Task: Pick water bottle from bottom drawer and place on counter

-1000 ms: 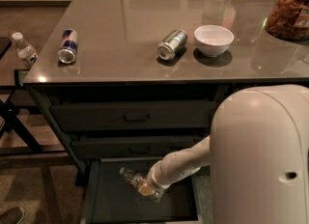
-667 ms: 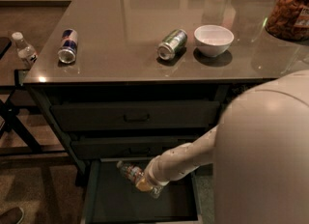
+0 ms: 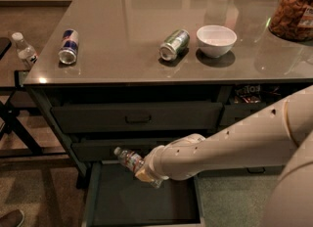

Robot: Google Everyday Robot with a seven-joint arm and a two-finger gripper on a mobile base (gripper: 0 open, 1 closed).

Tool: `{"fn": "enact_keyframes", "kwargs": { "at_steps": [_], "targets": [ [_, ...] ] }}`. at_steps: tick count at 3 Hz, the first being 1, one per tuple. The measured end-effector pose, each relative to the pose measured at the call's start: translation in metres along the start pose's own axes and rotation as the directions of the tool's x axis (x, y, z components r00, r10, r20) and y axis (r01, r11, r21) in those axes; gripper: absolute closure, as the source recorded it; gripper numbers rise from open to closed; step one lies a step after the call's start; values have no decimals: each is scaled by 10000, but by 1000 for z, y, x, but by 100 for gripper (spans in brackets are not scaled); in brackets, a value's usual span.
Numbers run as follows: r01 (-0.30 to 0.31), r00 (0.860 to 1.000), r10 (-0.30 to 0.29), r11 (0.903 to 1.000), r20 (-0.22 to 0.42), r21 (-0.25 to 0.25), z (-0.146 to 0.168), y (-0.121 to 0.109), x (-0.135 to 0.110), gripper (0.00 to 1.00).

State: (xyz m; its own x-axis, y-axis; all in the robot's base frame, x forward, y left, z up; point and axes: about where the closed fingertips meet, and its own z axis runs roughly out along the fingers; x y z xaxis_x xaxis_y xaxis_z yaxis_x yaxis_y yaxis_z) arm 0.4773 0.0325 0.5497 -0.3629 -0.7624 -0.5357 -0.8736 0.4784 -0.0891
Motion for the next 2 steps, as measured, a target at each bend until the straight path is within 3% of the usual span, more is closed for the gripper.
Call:
{"fn": "enact_keyframes", "kwargs": {
  "at_steps": [1,2],
  "targets": [
    [5,10000,-5,10000,16,12,-1,0,-1,100],
    [76,9990,-93,9993,442,375,-24,-7,-21,100]
  ]
}}
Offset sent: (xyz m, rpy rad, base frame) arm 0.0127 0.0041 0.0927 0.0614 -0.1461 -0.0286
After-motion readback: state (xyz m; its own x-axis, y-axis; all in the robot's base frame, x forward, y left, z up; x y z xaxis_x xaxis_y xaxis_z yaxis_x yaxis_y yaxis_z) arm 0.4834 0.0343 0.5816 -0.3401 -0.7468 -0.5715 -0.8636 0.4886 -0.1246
